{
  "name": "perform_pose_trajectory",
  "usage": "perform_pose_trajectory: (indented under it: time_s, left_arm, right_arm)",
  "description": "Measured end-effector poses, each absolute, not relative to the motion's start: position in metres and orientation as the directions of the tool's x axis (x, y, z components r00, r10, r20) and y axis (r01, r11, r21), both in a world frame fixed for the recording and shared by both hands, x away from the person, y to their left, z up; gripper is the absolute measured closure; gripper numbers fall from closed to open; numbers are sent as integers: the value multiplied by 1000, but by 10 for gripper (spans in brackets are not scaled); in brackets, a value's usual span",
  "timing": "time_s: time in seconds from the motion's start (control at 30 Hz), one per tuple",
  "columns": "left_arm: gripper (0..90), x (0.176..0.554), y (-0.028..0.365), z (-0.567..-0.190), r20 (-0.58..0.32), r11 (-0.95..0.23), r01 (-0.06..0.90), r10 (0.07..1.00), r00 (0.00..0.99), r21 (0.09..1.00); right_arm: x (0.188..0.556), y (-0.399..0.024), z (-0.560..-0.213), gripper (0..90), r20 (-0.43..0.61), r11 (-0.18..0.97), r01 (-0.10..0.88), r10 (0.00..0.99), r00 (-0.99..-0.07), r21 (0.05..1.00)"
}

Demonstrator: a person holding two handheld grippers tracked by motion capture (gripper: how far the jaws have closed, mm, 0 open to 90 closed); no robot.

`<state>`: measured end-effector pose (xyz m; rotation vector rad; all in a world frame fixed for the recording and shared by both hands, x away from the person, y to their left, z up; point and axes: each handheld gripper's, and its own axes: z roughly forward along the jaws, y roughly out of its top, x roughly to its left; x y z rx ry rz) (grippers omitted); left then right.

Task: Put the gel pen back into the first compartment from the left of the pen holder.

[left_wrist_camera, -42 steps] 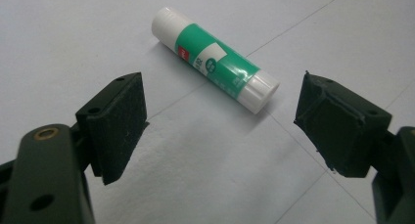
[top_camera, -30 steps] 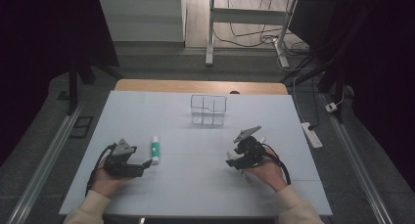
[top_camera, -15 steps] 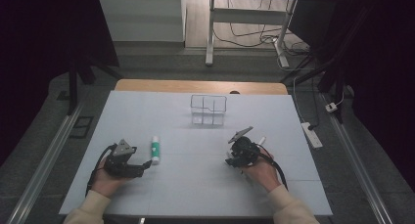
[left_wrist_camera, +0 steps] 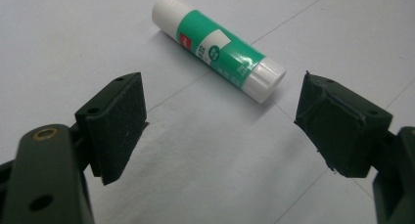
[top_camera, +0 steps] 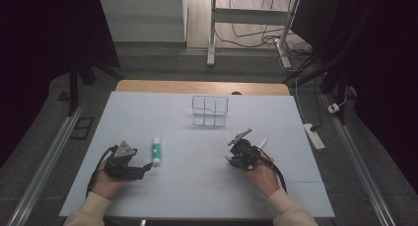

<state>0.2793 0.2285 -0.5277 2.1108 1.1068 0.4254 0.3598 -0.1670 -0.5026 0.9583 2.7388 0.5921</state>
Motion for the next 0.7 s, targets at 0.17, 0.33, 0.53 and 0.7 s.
perform_pose_trajectory:
  time_s: [0.17,0.33,0.53,0.7]
  left_arm:
    - [192,279,228,-528,-35,-384,582,814,579,717]
    - [192,280,229,-528,-44,-377,584,814,580,719]
    - [192,280,229,-528,-43,-375,584,815,577,720]
    - [192,280,229,-527,-42,-374,584,817,575,721]
  right_arm:
    - [360,-167,-502,800,-37,714,555,627,-778,427]
    - [361,-171,-501,802,0,706,564,624,-781,429]
    - [362,-180,-491,803,29,679,562,626,-780,473]
    - [362,-185,-482,804,62,661,557,615,-786,503]
